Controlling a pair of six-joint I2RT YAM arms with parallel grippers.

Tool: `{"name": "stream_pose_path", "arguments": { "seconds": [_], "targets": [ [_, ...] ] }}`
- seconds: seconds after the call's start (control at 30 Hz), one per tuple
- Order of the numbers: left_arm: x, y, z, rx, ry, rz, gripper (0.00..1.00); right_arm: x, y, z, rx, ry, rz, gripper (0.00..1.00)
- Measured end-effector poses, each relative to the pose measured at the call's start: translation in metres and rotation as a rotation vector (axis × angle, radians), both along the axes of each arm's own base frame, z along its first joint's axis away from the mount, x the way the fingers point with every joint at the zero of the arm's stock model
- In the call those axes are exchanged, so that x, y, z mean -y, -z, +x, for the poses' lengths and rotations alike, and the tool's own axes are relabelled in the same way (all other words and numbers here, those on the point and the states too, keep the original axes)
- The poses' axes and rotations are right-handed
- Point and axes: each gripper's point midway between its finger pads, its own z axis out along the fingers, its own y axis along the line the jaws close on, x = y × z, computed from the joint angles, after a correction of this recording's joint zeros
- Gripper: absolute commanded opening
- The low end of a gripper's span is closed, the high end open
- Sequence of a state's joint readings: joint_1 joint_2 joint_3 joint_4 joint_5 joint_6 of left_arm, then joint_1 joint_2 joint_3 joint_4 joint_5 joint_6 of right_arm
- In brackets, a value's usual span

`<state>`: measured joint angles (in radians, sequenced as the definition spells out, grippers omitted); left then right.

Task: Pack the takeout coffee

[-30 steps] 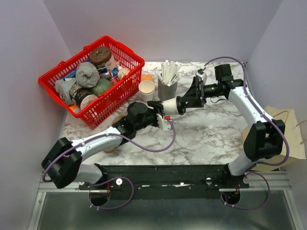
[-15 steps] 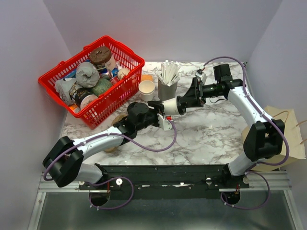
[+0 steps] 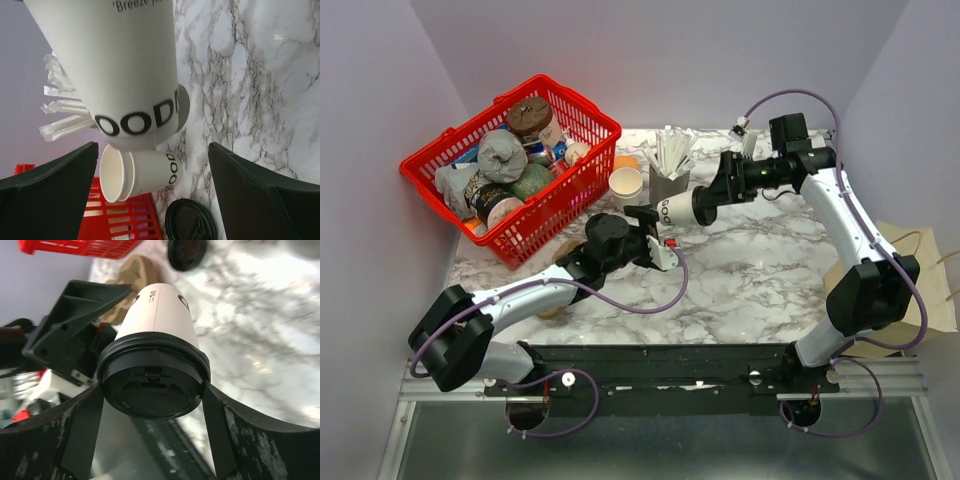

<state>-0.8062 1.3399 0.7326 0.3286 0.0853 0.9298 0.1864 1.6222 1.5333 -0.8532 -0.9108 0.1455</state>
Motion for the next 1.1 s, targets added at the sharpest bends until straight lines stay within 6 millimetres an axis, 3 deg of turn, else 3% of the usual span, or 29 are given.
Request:
{"name": "stream_pose_path", "arguments": {
  "seconds": [0.27,0.43,0.53,0.63,0.73,1.1],
  "targets": [
    [-0.035,0.001,-0.014,-0.09,-0.086,-0.044,0.99,0.04,-0.019,0.03,0.324,-0.066,-0.318,0.66],
    [-0.058,-0.007,-0.017,-0.156,-0.159,-0.105,0.99,0.061,-0.031,0.072,0.463,-0.12,-0.503,0.64],
    [-0.068,-0.009,-0.02,-0.185,-0.191,-0.135,0.99,0.075,-0.011,0.093,0.469,-0.151,-0.614,0.64],
    [-0.077,-0.006,-0.023,-0.221,-0.22,-0.149,0.99,0.088,0.019,0.098,0.408,-0.192,-0.7,0.65],
    [-0.083,-0.004,-0.026,-0.244,-0.238,-0.162,0.99,0.099,0.037,0.101,0.371,-0.219,-0.771,0.66],
    [-0.09,0.01,-0.034,-0.296,-0.259,-0.173,0.99,0.117,0.054,0.104,0.339,-0.256,-0.883,0.68]
  ]
}}
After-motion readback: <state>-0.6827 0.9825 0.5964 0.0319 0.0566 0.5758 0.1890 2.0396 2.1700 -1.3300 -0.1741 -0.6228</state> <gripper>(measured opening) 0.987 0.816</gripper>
